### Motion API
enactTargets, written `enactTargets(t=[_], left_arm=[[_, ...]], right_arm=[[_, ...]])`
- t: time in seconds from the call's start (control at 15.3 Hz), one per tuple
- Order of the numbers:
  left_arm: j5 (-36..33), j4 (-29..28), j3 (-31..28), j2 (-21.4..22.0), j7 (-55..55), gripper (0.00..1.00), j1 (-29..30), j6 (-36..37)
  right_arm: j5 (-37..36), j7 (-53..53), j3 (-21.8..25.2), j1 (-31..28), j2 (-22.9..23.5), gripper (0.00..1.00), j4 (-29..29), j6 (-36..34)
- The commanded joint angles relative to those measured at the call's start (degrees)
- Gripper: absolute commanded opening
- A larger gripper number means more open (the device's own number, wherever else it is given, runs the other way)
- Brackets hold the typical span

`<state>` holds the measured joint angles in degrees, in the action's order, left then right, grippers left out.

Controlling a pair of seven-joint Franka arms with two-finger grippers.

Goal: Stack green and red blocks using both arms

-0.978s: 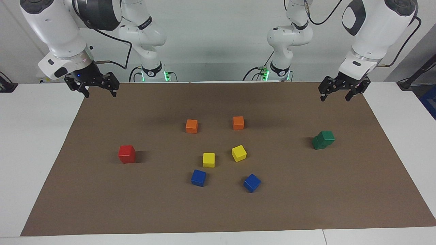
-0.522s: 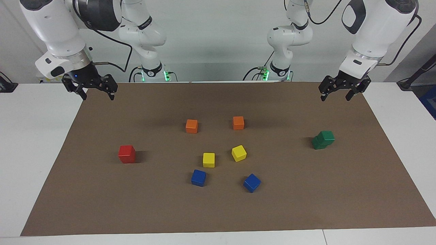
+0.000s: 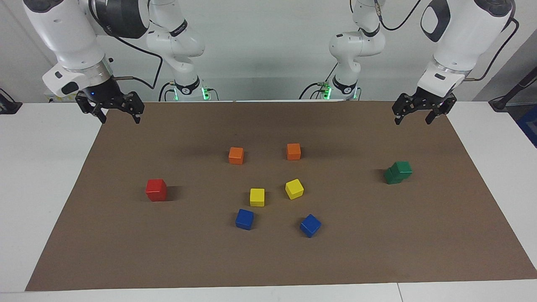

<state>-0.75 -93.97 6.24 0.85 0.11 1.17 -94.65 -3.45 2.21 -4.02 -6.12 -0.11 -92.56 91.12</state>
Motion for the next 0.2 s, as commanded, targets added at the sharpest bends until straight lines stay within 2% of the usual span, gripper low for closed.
enactTargets(t=[0.0, 0.13], left_arm=[[-0.2, 0.3, -0.2, -0.1, -0.6, 1.0, 0.0, 0.5], [-0.2, 0.3, -0.3, -0.1, -0.6, 1.0, 0.5, 0.7]], right_arm=[[0.1, -1.0, -0.5, -0.8, 0.6, 1.0, 0.9, -0.5], [0.2, -1.0, -0.5, -0.8, 0.6, 1.0, 0.9, -0.5]])
